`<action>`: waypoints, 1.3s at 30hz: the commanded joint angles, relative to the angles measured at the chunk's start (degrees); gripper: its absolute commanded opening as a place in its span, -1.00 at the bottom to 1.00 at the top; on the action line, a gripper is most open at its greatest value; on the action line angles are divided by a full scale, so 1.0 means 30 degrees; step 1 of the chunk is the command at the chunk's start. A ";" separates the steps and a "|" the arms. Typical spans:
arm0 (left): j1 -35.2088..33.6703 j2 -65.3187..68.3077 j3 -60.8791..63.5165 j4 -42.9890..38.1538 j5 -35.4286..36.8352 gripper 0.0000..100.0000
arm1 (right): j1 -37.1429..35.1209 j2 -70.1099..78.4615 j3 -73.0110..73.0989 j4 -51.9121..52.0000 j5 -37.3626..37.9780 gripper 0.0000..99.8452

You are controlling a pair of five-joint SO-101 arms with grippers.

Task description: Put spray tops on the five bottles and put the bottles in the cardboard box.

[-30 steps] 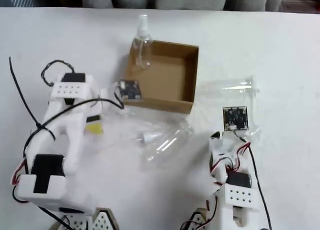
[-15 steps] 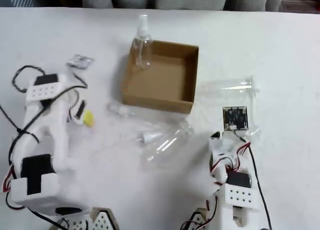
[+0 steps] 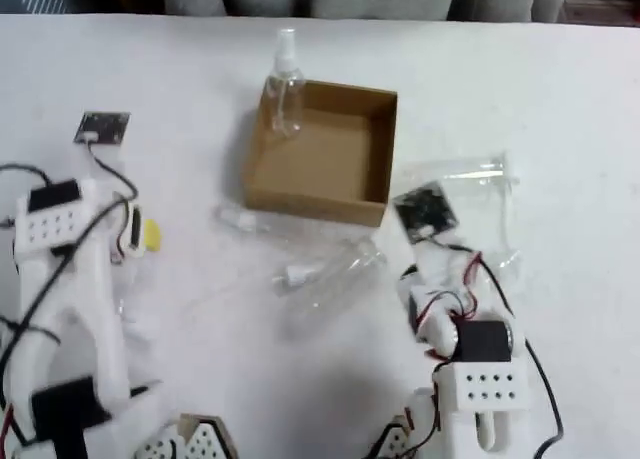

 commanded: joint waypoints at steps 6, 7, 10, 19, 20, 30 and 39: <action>-0.2740 -0.2095 0.2432 -0.2637 0.0352 -0.96 | -0.6374 0.1978 -0.7736 0.3473 0.0322 -0.96; -0.2945 -0.1744 0.2432 -0.2725 0.0645 -0.96 | -0.6989 0.2974 -0.8410 0.3590 0.0264 -0.96; -0.3033 -0.0630 0.2198 -0.3399 0.0938 -0.96 | -0.8425 0.6960 -1.0403 0.3590 0.0352 -0.97; -0.3121 0.0366 0.1875 -0.4835 0.1084 -0.96 | -1.0711 1.7187 -1.6703 0.3590 0.3927 -0.96; -0.3121 0.0425 0.1875 -0.5070 0.1084 -0.96 | -1.0740 1.7861 -1.7084 0.3590 0.4513 -0.96; -0.3121 0.0484 0.1934 -0.5714 0.2198 -0.96 | -1.1297 2.4015 -2.1245 0.3678 0.5978 -0.96; -0.3150 0.0484 0.1993 -0.5744 0.2227 -0.96 | -1.1414 2.9231 -2.7429 0.5172 0.5949 -0.77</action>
